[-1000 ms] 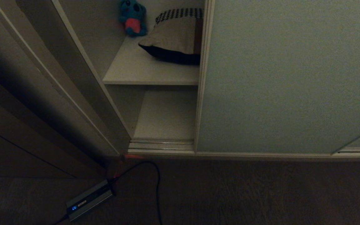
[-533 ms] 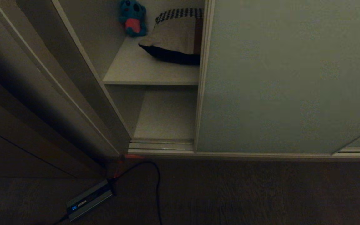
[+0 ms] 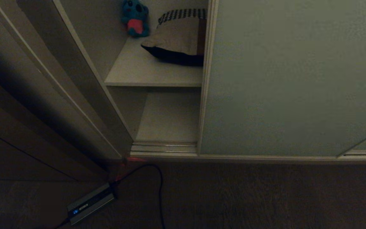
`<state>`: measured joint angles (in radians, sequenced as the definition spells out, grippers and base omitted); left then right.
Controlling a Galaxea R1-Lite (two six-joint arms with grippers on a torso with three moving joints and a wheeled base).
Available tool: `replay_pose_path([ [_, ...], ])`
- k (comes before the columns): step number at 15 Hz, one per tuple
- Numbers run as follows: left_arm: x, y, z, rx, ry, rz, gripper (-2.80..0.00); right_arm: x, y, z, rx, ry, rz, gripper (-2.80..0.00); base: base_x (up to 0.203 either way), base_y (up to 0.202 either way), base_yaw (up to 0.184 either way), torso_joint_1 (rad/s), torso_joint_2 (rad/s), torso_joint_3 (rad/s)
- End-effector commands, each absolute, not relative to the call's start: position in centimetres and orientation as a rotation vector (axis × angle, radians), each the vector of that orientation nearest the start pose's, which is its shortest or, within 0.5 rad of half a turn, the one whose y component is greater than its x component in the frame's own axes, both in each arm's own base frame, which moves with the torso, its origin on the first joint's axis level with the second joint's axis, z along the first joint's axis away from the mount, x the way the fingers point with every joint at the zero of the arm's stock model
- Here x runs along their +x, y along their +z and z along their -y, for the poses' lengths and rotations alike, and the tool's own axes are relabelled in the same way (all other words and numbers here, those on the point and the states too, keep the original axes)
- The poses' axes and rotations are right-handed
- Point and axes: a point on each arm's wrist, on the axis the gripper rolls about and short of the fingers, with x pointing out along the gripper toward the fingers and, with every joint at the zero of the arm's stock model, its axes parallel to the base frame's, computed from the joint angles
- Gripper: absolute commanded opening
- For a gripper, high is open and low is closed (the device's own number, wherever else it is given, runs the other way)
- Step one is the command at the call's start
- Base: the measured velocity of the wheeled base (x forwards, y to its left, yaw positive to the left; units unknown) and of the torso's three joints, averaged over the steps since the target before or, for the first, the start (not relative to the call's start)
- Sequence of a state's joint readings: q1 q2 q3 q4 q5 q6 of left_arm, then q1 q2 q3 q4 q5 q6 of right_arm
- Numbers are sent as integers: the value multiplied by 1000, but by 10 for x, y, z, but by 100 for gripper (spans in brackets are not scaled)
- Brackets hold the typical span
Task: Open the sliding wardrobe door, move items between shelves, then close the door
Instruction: Close the door
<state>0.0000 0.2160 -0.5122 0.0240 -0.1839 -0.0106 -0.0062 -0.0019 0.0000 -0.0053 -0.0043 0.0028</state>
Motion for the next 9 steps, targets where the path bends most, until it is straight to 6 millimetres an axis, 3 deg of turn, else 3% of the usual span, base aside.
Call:
replay_pose_path([
  [1, -18, 262, 5, 3, -224, 206, -280, -23, 75, 0, 3, -11, 3, -280, 0, 0, 0, 0, 0, 0],
  [5, 53, 338, 9, -54, -423, 184, -280, -23, 75, 0, 3, -11, 3, -280, 0, 0, 0, 0, 0, 0],
  [9, 132, 380, 16, -154, -629, 176, -280, -23, 75, 0, 3, -11, 3, -280, 0, 0, 0, 0, 0, 0],
])
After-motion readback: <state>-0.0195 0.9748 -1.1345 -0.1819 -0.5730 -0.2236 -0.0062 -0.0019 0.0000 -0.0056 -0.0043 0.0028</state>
